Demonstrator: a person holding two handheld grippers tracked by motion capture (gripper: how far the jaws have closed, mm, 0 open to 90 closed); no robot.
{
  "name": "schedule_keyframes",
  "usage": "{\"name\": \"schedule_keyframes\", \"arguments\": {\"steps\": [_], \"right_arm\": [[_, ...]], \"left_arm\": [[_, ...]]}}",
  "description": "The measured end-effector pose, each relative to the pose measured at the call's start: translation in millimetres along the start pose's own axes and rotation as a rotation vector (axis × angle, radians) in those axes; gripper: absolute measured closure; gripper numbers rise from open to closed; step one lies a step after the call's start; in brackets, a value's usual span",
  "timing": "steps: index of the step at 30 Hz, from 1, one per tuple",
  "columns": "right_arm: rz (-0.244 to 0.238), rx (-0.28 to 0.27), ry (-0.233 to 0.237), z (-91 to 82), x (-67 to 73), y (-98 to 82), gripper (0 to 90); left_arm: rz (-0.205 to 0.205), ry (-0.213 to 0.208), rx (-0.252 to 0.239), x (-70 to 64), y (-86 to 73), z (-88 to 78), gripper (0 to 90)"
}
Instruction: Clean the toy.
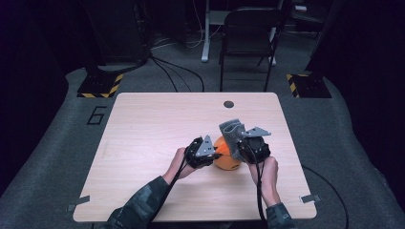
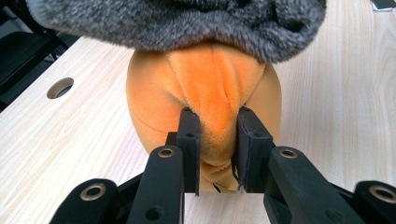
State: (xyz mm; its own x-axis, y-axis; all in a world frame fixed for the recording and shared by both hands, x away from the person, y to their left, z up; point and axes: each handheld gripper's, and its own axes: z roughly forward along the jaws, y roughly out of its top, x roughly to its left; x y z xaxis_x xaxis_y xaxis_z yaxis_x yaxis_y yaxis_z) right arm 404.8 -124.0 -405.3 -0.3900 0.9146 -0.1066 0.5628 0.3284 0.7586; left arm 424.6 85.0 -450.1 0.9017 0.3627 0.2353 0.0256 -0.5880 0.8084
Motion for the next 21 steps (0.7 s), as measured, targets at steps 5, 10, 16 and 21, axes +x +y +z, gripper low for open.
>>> {"name": "schedule_keyframes", "arguments": {"steps": [5,10,16,21], "right_arm": [[0.010,0.007,-0.067,-2.4,-10.2,-2.0,76.0],[0.053,-0.077,0.103,-24.9,-2.9,9.0,75.9],[-0.055,-0.006,0.110,-4.1,36.7,8.1,75.7],[-0.068,-0.008,0.014,-3.4,21.0,6.2,75.6]], "left_arm": [[-0.014,-0.006,-0.008,2.3,-1.8,-0.4,74.4],[-0.021,-0.012,-0.012,2.4,-2.2,-0.9,74.3],[-0.013,0.005,0.001,-0.4,-2.3,0.5,74.3],[-0.008,-0.003,-0.004,1.3,-2.9,0.6,74.4]]}}
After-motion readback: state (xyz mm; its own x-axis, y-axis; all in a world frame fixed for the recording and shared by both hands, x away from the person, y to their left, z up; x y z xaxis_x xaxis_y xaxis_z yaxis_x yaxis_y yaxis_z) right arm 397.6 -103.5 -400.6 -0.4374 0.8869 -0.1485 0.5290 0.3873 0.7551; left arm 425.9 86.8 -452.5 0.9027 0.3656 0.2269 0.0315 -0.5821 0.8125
